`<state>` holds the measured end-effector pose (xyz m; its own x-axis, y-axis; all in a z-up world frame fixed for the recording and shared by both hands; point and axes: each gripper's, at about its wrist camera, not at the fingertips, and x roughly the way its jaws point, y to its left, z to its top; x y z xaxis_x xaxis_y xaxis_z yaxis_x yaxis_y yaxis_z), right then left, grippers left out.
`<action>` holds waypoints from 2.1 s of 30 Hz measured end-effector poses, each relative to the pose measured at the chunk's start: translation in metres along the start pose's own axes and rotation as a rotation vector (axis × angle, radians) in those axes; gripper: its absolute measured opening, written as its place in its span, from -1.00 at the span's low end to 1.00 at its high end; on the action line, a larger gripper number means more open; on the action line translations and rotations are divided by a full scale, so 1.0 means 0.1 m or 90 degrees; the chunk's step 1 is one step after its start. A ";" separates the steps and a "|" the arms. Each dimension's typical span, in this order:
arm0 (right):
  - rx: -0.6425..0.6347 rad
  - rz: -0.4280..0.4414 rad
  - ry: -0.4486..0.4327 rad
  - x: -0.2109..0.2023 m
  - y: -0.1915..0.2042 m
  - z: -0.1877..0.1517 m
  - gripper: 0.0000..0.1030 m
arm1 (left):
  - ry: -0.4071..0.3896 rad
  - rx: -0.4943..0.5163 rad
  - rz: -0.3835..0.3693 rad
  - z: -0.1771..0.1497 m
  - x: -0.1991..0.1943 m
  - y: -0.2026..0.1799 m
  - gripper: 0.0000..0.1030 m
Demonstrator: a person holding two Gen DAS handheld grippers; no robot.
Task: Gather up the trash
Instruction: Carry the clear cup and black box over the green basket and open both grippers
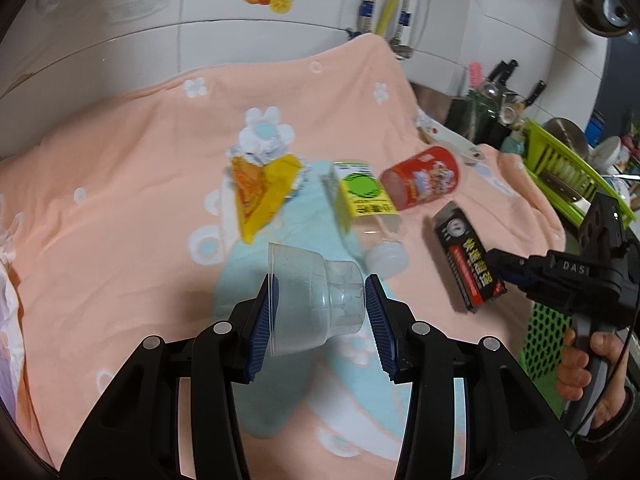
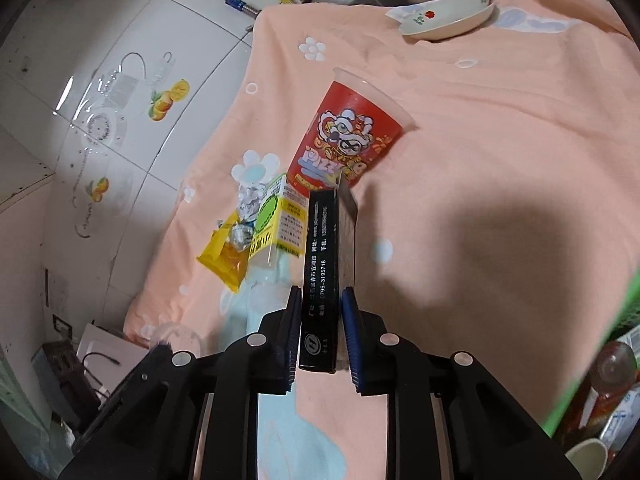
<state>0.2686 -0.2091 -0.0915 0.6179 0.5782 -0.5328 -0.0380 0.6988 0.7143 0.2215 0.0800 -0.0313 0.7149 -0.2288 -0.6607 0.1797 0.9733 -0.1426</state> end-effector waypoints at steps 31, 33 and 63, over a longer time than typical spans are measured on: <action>-0.061 -0.191 -0.131 -2.15 -0.88 -0.98 -0.61 | 0.028 0.159 -0.196 -0.36 -0.10 -2.07 -0.14; -0.055 -0.208 -0.134 -2.23 -1.00 -1.03 -0.61 | 0.035 0.172 -0.204 -0.41 -0.09 -2.19 -0.14; -0.062 -0.250 -0.172 -2.56 -1.25 -1.10 0.07 | 0.111 0.255 -0.234 -0.85 0.17 -3.01 0.19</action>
<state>0.0288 -0.3983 -0.0936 0.7810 0.1417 -0.6082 0.1738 0.8861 0.4296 0.1219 -0.2155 -0.0621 0.4414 -0.5122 -0.7367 0.6623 0.7399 -0.1177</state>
